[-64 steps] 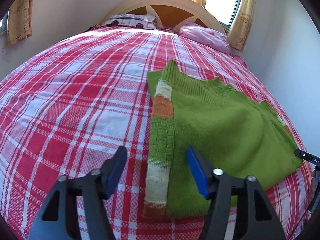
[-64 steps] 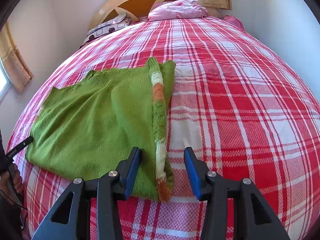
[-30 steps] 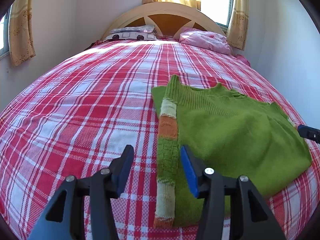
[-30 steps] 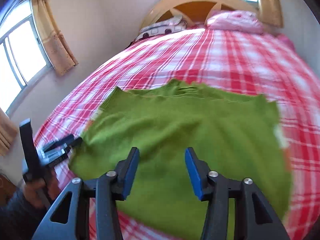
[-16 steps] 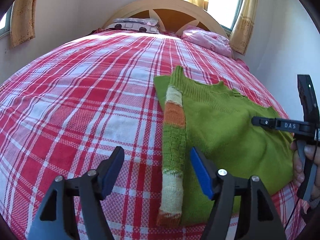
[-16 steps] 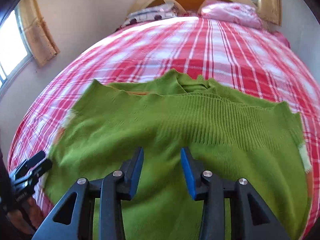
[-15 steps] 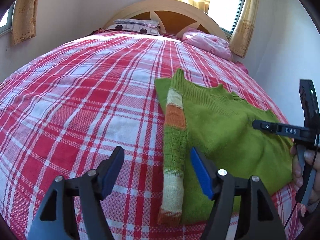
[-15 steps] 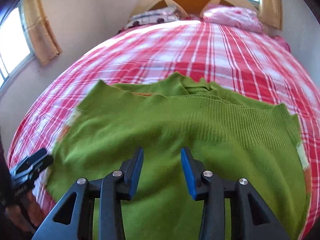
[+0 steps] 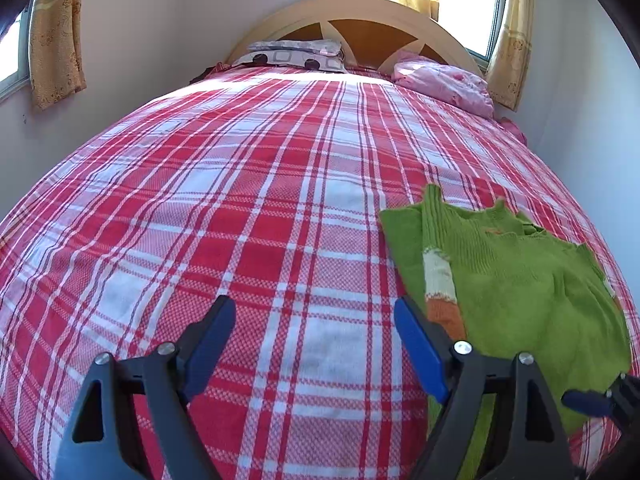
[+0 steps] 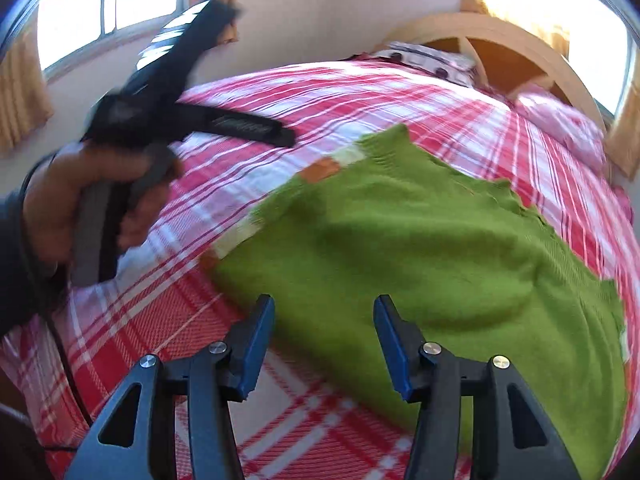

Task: Fold small clothes
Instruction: 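Move both grippers to the striped sleeve side and close them on it, then lift the striped side with both grippers and fold it over the other half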

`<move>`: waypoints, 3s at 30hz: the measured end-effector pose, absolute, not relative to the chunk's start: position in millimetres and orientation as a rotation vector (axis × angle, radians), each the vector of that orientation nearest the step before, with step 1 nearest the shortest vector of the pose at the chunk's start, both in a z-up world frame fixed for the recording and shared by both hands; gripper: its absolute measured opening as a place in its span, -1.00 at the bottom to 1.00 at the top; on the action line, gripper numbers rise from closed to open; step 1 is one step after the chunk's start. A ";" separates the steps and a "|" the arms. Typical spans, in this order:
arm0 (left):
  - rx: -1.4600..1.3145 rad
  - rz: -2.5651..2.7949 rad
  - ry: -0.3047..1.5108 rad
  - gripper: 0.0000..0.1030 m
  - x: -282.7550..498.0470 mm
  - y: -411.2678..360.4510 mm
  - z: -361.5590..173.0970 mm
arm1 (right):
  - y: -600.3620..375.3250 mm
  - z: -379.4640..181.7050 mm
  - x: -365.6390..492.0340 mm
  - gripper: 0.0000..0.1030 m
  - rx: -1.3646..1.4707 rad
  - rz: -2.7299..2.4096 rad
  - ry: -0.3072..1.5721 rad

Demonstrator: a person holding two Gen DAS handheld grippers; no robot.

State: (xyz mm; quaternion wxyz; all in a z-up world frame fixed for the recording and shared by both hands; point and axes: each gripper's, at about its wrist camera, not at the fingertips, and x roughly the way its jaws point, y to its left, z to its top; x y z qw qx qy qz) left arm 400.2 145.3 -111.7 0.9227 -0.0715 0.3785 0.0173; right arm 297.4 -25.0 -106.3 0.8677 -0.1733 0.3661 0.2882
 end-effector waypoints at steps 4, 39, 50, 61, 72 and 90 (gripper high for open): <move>-0.182 -0.003 0.818 0.65 418.1 145.0 -123.7 | 0.5 -114.4 280.6 0.03 -0.484 0.611 0.717; -0.232 -0.184 0.819 0.80 478.1 107.4 -136.9 | 26.2 -135.6 289.4 0.31 -0.495 0.542 0.713; -0.188 -0.258 0.842 0.42 486.6 96.2 -140.6 | 34.1 -130.6 290.1 0.07 -0.493 0.513 0.726; -0.190 -0.275 0.841 0.17 487.6 95.3 -141.9 | 54.0 -136.9 283.6 -0.50 -0.586 0.507 0.704; -0.235 -0.332 0.846 -0.44 486.5 98.0 -142.8 | 43.1 -135.0 291.4 -0.70 -0.512 0.523 0.728; -0.503 -0.399 0.942 -0.70 487.6 109.0 -119.4 | -25.5 -92.3 307.9 -0.78 -0.196 0.580 0.713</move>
